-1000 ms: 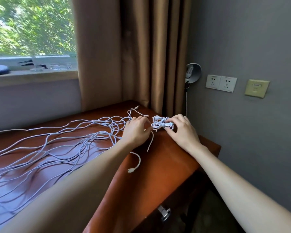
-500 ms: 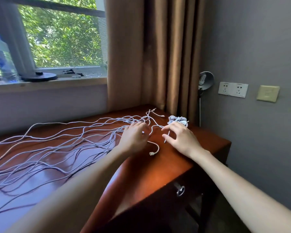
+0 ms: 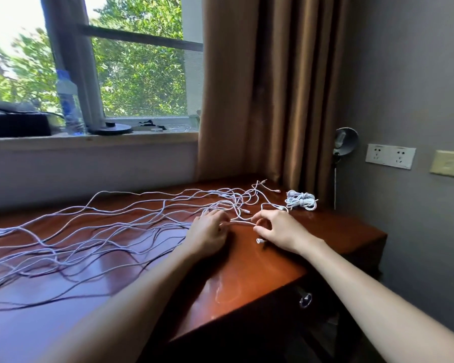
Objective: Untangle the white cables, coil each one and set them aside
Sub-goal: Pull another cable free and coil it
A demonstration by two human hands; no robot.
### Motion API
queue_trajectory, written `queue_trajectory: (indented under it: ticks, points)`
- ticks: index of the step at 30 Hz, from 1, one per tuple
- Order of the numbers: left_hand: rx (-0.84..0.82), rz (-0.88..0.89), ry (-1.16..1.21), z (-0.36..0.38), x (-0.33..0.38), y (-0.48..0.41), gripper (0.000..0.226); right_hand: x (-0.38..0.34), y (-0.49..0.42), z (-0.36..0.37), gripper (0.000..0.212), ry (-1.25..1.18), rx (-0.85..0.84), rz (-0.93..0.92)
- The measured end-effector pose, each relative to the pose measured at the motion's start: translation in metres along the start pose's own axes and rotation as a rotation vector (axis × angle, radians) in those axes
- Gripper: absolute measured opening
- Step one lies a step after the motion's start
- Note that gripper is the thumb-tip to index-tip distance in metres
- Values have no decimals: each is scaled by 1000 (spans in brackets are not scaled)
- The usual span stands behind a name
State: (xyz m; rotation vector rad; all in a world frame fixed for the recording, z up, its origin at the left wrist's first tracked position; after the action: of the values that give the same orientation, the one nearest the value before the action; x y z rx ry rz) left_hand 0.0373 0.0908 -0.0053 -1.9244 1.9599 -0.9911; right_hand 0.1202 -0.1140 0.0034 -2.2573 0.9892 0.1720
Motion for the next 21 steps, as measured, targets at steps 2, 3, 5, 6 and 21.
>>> queue_trajectory:
  ticks: [2,3,5,6,21]
  points:
    - [1,-11,6,2,-3,-1,25,1,-5,5,21,-9,17,-3]
    - [2,-14,9,4,-4,-2,25,2,-8,7,21,-6,16,4]
    - [0,-19,11,6,-7,-5,24,3,-12,11,20,-1,10,13]
    - [1,-22,7,7,-9,-6,23,3,-14,13,20,0,7,7]
    - [144,-6,163,-10,-28,-17,32,-33,-44,18,33,-339,-38,6]
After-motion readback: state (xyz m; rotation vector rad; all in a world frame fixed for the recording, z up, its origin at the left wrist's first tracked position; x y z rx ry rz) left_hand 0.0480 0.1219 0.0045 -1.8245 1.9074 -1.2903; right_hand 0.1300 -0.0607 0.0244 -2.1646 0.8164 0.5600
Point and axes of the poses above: each hand's wrist, its own y-axis away from the middle knuckle, its own z-axis out of the palm, x = y × z, the point moved 2 cm from there along -y, towards the middle knuckle, and after that the axes turned 9 degrees about x, right-handed, at the moved point
